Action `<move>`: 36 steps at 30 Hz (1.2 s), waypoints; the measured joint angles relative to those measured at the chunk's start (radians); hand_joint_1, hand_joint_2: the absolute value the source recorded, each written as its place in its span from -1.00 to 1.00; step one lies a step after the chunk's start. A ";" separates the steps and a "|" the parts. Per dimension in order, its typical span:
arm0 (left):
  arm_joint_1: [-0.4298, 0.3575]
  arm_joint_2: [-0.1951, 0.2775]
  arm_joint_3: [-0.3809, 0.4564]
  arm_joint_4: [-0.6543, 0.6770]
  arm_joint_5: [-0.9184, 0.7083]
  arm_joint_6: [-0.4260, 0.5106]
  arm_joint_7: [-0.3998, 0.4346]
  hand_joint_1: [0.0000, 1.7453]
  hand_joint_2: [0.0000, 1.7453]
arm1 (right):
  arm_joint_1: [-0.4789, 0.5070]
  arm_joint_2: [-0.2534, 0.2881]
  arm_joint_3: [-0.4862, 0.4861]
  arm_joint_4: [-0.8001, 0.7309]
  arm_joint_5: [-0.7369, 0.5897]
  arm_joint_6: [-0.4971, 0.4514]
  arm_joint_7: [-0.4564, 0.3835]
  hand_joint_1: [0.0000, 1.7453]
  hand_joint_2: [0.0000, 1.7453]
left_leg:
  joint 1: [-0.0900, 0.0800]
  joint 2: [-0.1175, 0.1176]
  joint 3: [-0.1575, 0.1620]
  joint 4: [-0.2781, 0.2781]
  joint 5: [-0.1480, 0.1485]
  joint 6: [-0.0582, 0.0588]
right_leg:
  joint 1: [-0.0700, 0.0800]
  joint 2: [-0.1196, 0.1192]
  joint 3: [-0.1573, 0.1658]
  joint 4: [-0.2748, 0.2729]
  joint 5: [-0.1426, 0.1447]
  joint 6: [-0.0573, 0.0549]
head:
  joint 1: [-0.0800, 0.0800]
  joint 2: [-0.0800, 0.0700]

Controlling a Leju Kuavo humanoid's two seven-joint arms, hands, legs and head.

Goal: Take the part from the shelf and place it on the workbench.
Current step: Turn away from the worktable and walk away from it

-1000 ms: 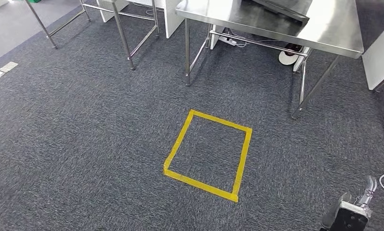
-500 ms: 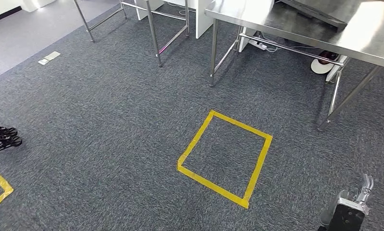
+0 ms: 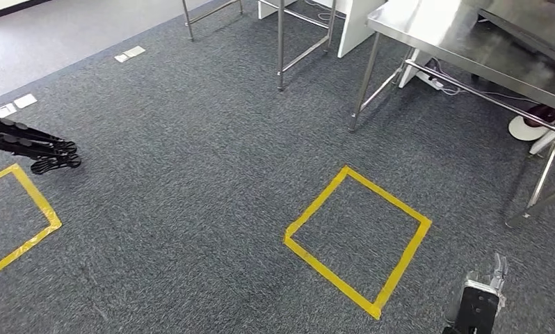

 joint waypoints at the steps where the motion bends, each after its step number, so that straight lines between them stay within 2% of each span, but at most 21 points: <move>1: 0.001 -0.001 -0.003 0.000 -0.001 0.005 0.005 -1.00 -1.00 | -0.018 -0.005 -0.009 0.048 0.010 -0.012 0.022 -1.00 -1.00 | -0.001 -0.015 -0.003 0.000 0.002 0.000 | 0.000 0.003 -0.012 0.024 -0.003 0.005 | 0.000 0.000; 2: 0.003 -0.001 -0.005 0.000 0.001 0.012 0.007 -1.00 -1.00 | -0.045 -0.013 -0.022 0.116 0.027 -0.034 0.047 -1.00 -1.00 | -0.002 -0.029 -0.004 0.001 0.005 -0.002 | -0.001 0.004 -0.005 0.008 0.011 0.012 | 0.000 0.000; 4: 0.005 -0.001 -0.005 0.000 0.013 0.033 0.002 -1.00 -1.00 | -0.118 -0.042 -0.059 0.300 0.066 -0.087 0.095 -1.00 -1.00 | -0.001 -0.056 -0.005 0.001 0.010 -0.007 | -0.004 0.026 0.058 -0.127 0.071 0.027 | 0.000 0.000; 5: 0.006 -0.002 -0.004 0.000 0.021 0.044 -0.003 -1.00 -1.00 | -0.154 -0.061 -0.081 0.409 0.082 -0.108 0.122 -1.00 -1.00 | -0.002 -0.069 -0.006 0.002 0.012 -0.011 | -0.004 0.043 0.089 -0.197 0.098 0.027 | 0.000 0.000; 7: 0.006 -0.004 -0.001 0.000 0.033 0.061 -0.009 -1.00 -1.00 | -0.208 -0.098 -0.120 0.604 0.111 -0.127 0.186 -1.00 -1.00 | -0.004 -0.093 -0.009 0.002 0.018 -0.020 | -0.001 0.064 0.119 -0.268 0.123 0.016 | 0.000 0.000; 10: 0.018 -0.009 0.004 0.002 0.045 0.076 -0.007 -1.00 -1.00 | -0.248 -0.134 -0.141 0.808 0.166 -0.123 0.304 -1.00 -1.00 | -0.002 -0.110 -0.020 0.005 0.022 -0.035 | -0.001 0.035 0.123 -0.270 0.131 -0.007 | -0.002 0.000; 12: 0.025 -0.014 0.014 0.004 0.063 0.094 -0.022 -1.00 -1.00 | -0.263 -0.143 -0.140 0.900 0.215 -0.093 0.388 -1.00 -1.00 | -0.002 -0.067 -0.046 0.056 -0.013 -0.042 | -0.007 0.013 0.126 -0.274 0.138 -0.022 | -0.005 0.000; 14: 0.027 -0.022 0.030 0.004 0.073 0.112 -0.047 -1.00 -1.00 | -0.264 -0.147 -0.130 0.977 0.277 -0.034 0.493 -1.00 -1.00 | 0.000 -0.011 -0.104 0.182 -0.085 -0.050 | -0.004 -0.013 0.125 -0.274 0.137 -0.030 | -0.008 0.000; 16: 0.027 -0.031 0.038 0.005 0.062 0.118 -0.059 -1.00 -1.00 | -0.260 -0.149 -0.111 1.042 0.332 0.031 0.597 -1.00 -1.00 | 0.006 0.008 -0.154 0.290 -0.127 -0.058 | 0.000 -0.044 0.123 -0.274 0.135 -0.032 | -0.009 0.000; 17: 0.028 -0.033 0.038 0.005 0.054 0.118 -0.060 -1.00 -1.00 | -0.257 -0.147 -0.099 1.067 0.352 0.060 0.638 -1.00 -1.00 | 0.008 0.013 -0.155 0.295 -0.121 -0.060 | 0.000 -0.058 0.122 -0.273 0.135 -0.033 | -0.009 0.000; 19: 0.029 -0.036 0.038 0.005 0.043 0.118 -0.065 -1.00 -1.00 | -0.254 -0.139 -0.077 1.105 0.382 0.108 0.696 -1.00 -1.00 | 0.011 0.036 -0.091 0.187 -0.065 -0.060 | 0.000 -0.081 0.123 -0.273 0.133 -0.032 | -0.009 0.000; 20: 0.028 -0.037 0.038 0.005 0.039 0.118 -0.070 -1.00 -1.00 | -0.253 -0.135 -0.065 1.119 0.400 0.129 0.717 -1.00 -1.00 | 0.009 0.061 -0.049 0.115 -0.041 -0.057 | 0.003 -0.090 0.125 -0.273 0.130 -0.029 | -0.010 0.000; 22: 0.025 -0.037 0.039 0.005 0.036 0.118 -0.080 -1.00 -1.00 | -0.248 -0.124 -0.035 1.143 0.443 0.157 0.741 -1.00 -1.00 | 0.003 0.094 0.001 0.026 -0.020 -0.047 | 0.011 -0.106 0.127 -0.272 0.124 -0.021 | -0.007 0.000; 23: 0.024 -0.037 0.039 0.005 0.039 0.118 -0.084 -1.00 -1.00 | -0.247 -0.117 -0.019 1.151 0.460 0.163 0.744 -1.00 -1.00 | 0.000 0.095 0.004 0.017 -0.022 -0.041 | 0.014 -0.114 0.128 -0.272 0.122 -0.016 | -0.005 0.000; 25: 0.024 -0.038 0.041 0.005 0.044 0.119 -0.087 -1.00 -1.00 | -0.247 -0.102 0.004 1.161 0.475 0.168 0.748 -1.00 -1.00 | -0.002 0.071 0.003 0.012 -0.018 -0.028 | 0.016 -0.128 0.133 -0.271 0.117 -0.006 | -0.004 0.000; 27: 0.024 -0.039 0.043 0.005 0.047 0.121 -0.088 -1.00 -1.00 | -0.248 -0.088 0.021 1.169 0.480 0.171 0.752 -1.00 -1.00 | 0.002 0.048 0.006 0.001 -0.008 -0.011 | 0.012 -0.092 0.118 -0.230 0.089 -0.002 | -0.003 0.000; 29: 0.022 -0.040 0.044 0.005 0.048 0.121 -0.090 -1.00 -1.00 | -0.247 -0.082 0.033 1.181 0.482 0.174 0.754 -1.00 -1.00 | 0.003 0.020 0.004 -0.002 0.000 0.000 | 0.005 -0.026 0.063 -0.107 0.028 -0.007 | -0.001 0.000; 31: 0.021 -0.041 0.044 0.005 0.048 0.121 -0.090 -1.00 -1.00 | -0.243 -0.081 0.040 1.191 0.486 0.178 0.754 -1.00 -1.00 | 0.002 -0.013 -0.001 -0.002 0.003 0.003 | 0.003 -0.001 0.000 0.019 -0.016 -0.005 | 0.000 0.000; 32: 0.022 -0.041 0.044 0.005 0.047 0.122 -0.088 -1.00 -1.00 | -0.241 -0.080 0.045 1.194 0.497 0.183 0.753 -1.00 -1.00 | 0.002 -0.030 -0.002 -0.001 0.004 0.002 | 0.003 0.002 -0.012 0.037 -0.014 0.002 | 0.000 0.000; 34: 0.023 -0.041 0.044 0.005 0.043 0.124 -0.079 -1.00 -1.00 | -0.243 -0.079 0.065 1.198 0.547 0.204 0.750 -1.00 -1.00 | 0.002 -0.060 -0.001 -0.001 0.007 -0.001 | 0.001 0.014 0.024 -0.054 0.038 0.018 | 0.000 0.000; 36: 0.021 -0.043 0.044 0.005 0.041 0.127 -0.066 -1.00 -1.00 | -0.254 -0.073 0.105 1.200 0.615 0.232 0.749 -1.00 -1.00 | 0.000 -0.083 -0.002 0.001 0.010 -0.008 | -0.003 0.058 0.085 -0.201 0.101 0.024 | 0.000 0.000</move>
